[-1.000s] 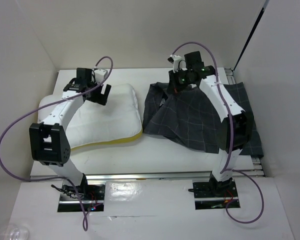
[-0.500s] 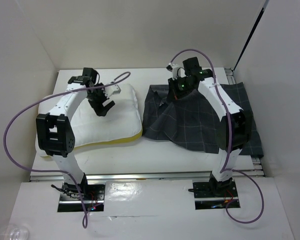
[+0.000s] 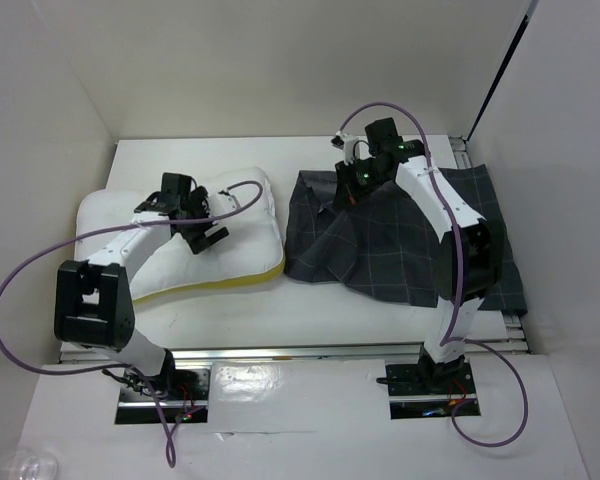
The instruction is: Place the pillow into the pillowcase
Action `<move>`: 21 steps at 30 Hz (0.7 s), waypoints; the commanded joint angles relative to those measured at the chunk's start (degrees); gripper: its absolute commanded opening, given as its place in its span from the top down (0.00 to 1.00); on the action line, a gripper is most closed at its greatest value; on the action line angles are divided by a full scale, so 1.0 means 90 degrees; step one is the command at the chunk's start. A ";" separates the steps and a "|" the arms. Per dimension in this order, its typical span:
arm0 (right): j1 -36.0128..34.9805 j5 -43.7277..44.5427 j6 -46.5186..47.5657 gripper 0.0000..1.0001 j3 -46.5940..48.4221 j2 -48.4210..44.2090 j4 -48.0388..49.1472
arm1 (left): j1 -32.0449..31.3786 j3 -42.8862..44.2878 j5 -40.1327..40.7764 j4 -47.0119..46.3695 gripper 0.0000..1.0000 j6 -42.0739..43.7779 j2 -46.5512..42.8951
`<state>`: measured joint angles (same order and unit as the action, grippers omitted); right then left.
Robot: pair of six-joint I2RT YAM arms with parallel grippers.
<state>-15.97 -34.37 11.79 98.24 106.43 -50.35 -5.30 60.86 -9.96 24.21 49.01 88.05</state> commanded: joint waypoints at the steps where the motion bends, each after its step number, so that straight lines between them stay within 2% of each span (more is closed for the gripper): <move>1: 0.0026 -0.0244 0.0106 1.00 0.0246 -0.0215 -0.0333 | -0.0065 0.0004 0.0012 -0.1000 0.00 -0.0367 0.0450; 7: 0.0026 -0.0361 0.0106 1.00 0.0315 -0.0097 -0.0334 | -0.0065 0.0668 -0.0105 -0.0736 0.00 -0.0593 0.1261; 10: -0.0032 -0.0477 0.0164 1.00 0.0315 -0.0097 -0.0392 | -0.0065 0.1214 -0.0446 -0.0055 0.00 -0.0593 0.1787; 17: -0.0033 -0.0615 0.0223 1.00 0.0617 0.0156 -0.0626 | 0.0071 0.2962 -0.1470 0.2112 0.00 -0.0816 0.3437; 21: -0.0033 -0.0615 0.0223 1.00 0.0735 0.0273 -0.0627 | 0.0208 0.4279 -0.2213 0.3558 0.00 -0.0817 0.4434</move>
<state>-15.99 -38.26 13.17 101.78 108.01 -54.19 -3.81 96.20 -22.06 40.45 42.85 119.44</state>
